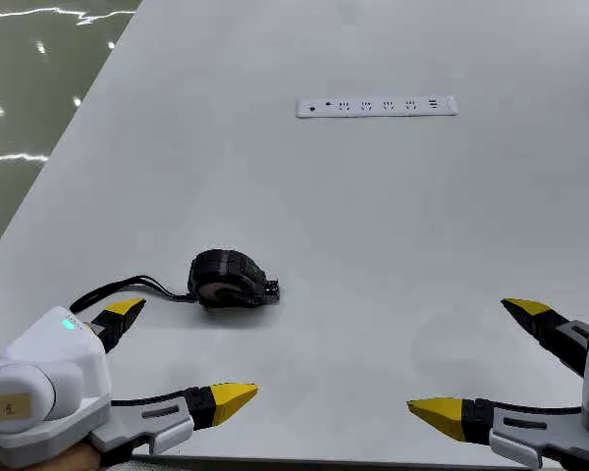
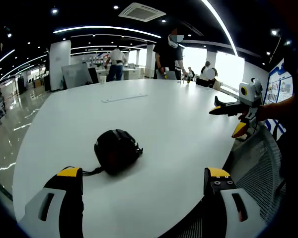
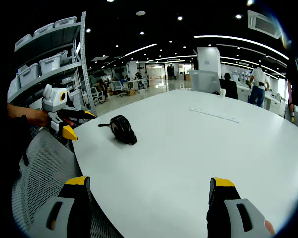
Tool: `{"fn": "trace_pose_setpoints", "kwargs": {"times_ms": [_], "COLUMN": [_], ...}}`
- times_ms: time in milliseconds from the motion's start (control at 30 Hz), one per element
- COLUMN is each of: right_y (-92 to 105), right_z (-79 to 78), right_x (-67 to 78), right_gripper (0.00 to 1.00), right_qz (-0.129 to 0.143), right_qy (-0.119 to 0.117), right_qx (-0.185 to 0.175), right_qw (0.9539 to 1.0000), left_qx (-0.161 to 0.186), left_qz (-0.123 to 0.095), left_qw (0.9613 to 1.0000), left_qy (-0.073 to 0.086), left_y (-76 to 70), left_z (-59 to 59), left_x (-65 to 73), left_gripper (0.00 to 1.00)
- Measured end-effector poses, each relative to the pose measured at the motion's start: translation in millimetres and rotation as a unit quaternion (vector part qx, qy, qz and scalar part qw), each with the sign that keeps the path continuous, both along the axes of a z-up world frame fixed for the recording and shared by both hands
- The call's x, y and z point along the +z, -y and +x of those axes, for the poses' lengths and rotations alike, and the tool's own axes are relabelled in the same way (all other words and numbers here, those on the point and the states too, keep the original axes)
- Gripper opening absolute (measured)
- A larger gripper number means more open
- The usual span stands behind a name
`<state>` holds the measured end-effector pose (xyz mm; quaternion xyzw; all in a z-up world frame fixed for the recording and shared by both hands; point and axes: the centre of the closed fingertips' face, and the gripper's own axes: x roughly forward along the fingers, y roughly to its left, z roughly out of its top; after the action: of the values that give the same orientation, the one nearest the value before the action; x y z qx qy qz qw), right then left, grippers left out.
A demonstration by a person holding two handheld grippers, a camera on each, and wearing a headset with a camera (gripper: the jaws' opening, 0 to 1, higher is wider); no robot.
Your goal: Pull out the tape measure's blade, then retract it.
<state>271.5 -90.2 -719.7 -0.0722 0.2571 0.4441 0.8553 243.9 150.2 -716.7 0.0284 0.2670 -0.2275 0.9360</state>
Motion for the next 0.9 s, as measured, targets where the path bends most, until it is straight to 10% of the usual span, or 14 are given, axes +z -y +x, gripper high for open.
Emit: {"fn": "trace_pose_setpoints", "kwargs": {"times_ms": [900], "right_y": [1.7], "right_z": [-0.1], "right_x": [-1.6], "right_gripper": [0.99], "right_qz": [0.000], "right_qy": [-0.004], "right_qx": [0.005], "right_qw": [1.0000], "left_qx": [-0.009], "left_qz": [0.009], "left_qw": [0.9999], "left_qy": [-0.001], "left_y": [0.1], "left_z": [0.5], "left_x": [0.0], "left_gripper": [0.99]}}
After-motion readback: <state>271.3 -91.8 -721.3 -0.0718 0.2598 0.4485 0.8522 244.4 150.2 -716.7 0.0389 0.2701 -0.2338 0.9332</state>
